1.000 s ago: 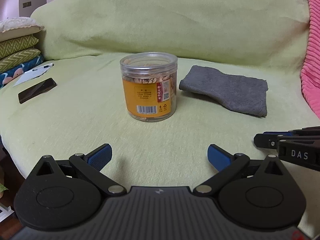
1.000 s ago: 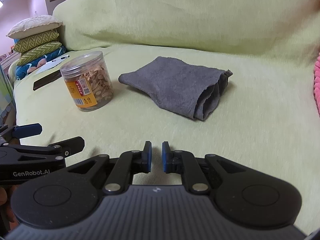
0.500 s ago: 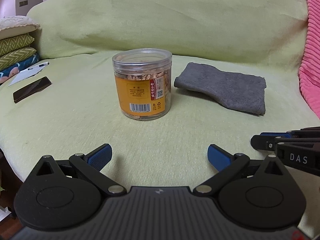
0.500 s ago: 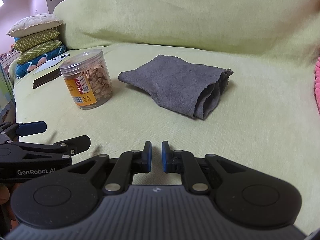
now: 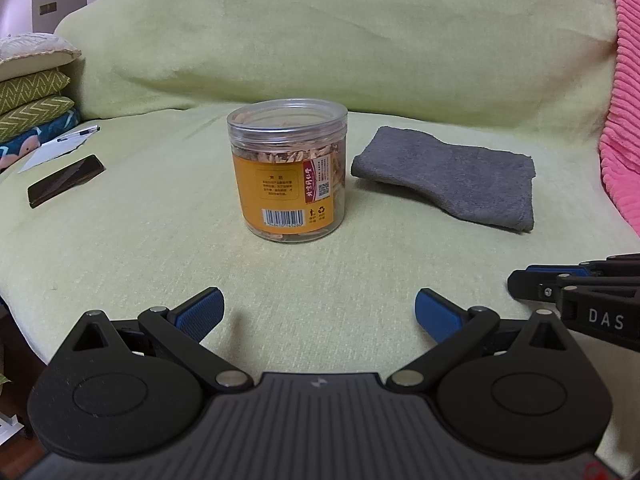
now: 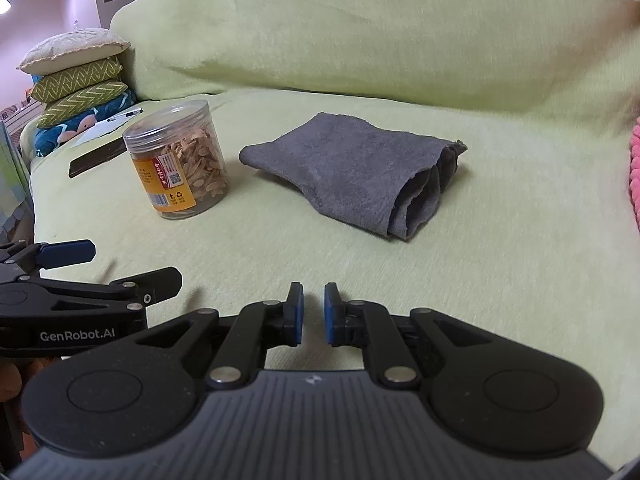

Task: Clean container
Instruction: 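Move both tools toward the grey cloth and the orange-labelled jar, then grasp the grey cloth edge with the right gripper while the left gripper approaches the jar, then close the left gripper around the jar body and lift it, then wipe the jar lid with the cloth in the right gripper while the left holds the jar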

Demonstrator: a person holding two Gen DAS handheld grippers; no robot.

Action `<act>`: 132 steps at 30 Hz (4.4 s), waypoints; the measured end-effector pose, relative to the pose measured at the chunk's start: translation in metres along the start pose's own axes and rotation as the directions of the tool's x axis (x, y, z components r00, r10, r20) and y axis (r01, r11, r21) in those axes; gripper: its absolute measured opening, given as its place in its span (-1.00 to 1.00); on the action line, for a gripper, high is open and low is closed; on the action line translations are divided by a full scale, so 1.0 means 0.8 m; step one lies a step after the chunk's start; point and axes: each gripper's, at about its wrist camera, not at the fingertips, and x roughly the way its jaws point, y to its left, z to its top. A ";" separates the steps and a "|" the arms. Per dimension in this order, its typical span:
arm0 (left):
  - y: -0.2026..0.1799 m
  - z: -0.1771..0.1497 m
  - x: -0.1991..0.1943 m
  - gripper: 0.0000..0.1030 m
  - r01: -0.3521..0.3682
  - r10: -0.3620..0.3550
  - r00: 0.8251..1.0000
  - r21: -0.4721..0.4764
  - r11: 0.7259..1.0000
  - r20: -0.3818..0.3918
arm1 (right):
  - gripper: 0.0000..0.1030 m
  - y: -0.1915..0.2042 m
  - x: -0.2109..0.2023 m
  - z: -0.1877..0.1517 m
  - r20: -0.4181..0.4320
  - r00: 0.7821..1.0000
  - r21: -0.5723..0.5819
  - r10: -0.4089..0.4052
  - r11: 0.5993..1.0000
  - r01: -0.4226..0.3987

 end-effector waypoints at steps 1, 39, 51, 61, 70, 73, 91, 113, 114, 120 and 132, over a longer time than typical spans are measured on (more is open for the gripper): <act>0.000 0.000 0.000 0.98 0.000 0.000 1.000 0.000 1.000 0.001 | -0.82 0.001 0.000 0.000 0.002 1.000 -0.004 0.000 1.000 0.000; 0.048 0.060 0.057 0.98 0.060 -0.061 0.993 0.012 0.998 0.104 | -0.84 0.076 0.067 0.040 0.179 0.978 -0.593 -0.110 0.780 0.197; 0.054 0.060 0.058 0.98 0.056 -0.058 0.993 0.016 0.998 0.099 | -0.84 0.086 0.108 0.034 0.225 0.959 -0.683 -0.174 0.673 0.283; 0.062 0.057 0.063 0.98 0.065 -0.067 0.994 0.020 0.998 0.084 | -0.92 0.070 0.101 0.040 0.206 0.965 -0.596 -0.163 0.761 0.256; 0.056 0.061 0.066 0.98 0.078 -0.083 0.989 0.048 0.996 0.121 | -0.97 0.055 0.067 0.055 0.219 0.974 -0.369 -0.056 0.919 0.136; 0.056 0.063 0.069 0.98 0.085 -0.090 0.988 0.047 0.995 0.122 | -0.97 0.039 0.056 0.061 0.227 0.974 -0.260 -0.018 0.962 0.078; 0.047 0.071 0.094 0.64 0.088 -0.098 0.981 0.066 0.994 0.170 | -0.96 0.000 0.055 0.093 0.290 0.953 -0.079 0.088 0.995 -0.068; 0.026 0.058 0.092 0.64 0.246 -0.300 0.940 0.284 0.927 0.162 | -0.95 -0.026 0.057 0.125 0.173 0.842 0.001 0.511 0.855 -0.519; 0.026 0.059 0.093 0.64 0.249 -0.302 0.940 0.284 0.926 0.161 | -0.94 -0.027 0.056 0.122 0.164 0.835 0.015 0.524 0.846 -0.534; 0.032 0.061 0.098 0.64 0.253 -0.301 0.940 0.263 0.931 0.160 | -0.94 -0.016 0.064 0.112 0.135 0.777 0.093 0.615 0.773 -0.628; 0.038 0.064 0.109 0.63 0.250 -0.297 0.941 0.256 0.934 0.164 | -0.99 0.020 0.098 0.131 0.184 0.828 0.044 0.530 0.837 -0.546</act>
